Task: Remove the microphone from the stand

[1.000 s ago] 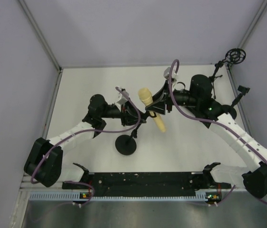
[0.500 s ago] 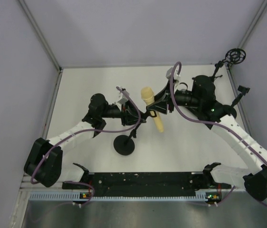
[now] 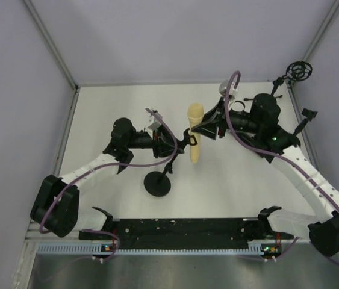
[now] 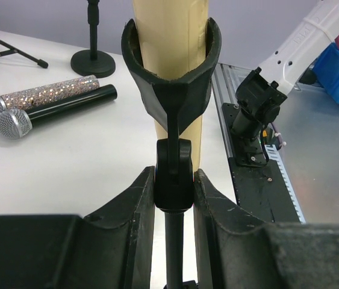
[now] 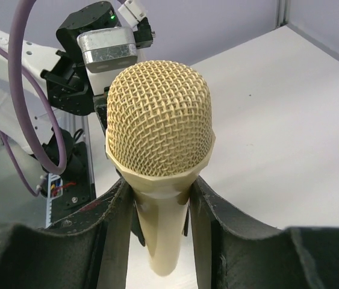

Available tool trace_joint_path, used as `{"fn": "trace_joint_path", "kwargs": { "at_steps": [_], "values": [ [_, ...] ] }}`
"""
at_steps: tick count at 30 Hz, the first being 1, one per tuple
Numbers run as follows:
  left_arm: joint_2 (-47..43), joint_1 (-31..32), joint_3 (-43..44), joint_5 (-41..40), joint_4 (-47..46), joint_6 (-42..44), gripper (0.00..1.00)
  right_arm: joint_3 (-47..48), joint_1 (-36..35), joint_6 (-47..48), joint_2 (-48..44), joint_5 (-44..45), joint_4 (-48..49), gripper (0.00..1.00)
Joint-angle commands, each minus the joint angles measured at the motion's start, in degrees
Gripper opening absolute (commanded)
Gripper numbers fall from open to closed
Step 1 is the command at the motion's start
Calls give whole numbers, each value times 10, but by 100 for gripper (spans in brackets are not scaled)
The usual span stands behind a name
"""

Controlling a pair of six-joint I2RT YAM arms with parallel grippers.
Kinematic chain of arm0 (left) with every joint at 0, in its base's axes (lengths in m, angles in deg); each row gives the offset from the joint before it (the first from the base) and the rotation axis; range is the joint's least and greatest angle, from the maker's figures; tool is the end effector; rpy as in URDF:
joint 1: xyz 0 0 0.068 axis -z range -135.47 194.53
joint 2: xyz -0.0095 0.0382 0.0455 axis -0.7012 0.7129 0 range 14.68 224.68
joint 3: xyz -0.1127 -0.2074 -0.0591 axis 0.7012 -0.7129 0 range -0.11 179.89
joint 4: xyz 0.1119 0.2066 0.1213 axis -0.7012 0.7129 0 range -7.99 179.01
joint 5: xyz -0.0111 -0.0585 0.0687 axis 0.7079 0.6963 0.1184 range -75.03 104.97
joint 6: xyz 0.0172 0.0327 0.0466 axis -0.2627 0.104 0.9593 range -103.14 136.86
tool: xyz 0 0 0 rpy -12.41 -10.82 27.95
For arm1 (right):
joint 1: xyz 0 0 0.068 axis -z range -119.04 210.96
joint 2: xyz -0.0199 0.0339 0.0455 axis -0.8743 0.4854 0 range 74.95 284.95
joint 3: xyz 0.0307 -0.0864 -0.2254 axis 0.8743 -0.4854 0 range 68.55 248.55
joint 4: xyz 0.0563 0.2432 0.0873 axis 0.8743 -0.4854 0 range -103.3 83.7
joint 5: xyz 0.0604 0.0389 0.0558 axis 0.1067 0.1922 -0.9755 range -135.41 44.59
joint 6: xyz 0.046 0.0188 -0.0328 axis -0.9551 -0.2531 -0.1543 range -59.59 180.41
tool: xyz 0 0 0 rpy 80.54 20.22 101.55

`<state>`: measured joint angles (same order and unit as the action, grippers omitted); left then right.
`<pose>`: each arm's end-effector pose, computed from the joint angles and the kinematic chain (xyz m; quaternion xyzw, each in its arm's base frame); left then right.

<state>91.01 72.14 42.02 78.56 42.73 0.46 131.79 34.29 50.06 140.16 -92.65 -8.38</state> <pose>0.2449 -0.1722 0.2586 0.4429 0.5330 -0.5648 0.4481 0.2320 0.1523 0.3695 -0.3655 0.6248 0.4762 0.4992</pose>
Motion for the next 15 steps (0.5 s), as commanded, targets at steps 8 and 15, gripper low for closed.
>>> {"fn": "trace_joint_path", "kwargs": {
  "at_steps": [8, 15],
  "values": [
    [-15, -12, -4, 21, -4, 4, 0, 20, 29, -56, -35, 8, 119, 0],
    [-15, -13, -6, 30, -4, 6, 0, 33, 37, -77, -33, 38, 124, 0]
  ]
}}
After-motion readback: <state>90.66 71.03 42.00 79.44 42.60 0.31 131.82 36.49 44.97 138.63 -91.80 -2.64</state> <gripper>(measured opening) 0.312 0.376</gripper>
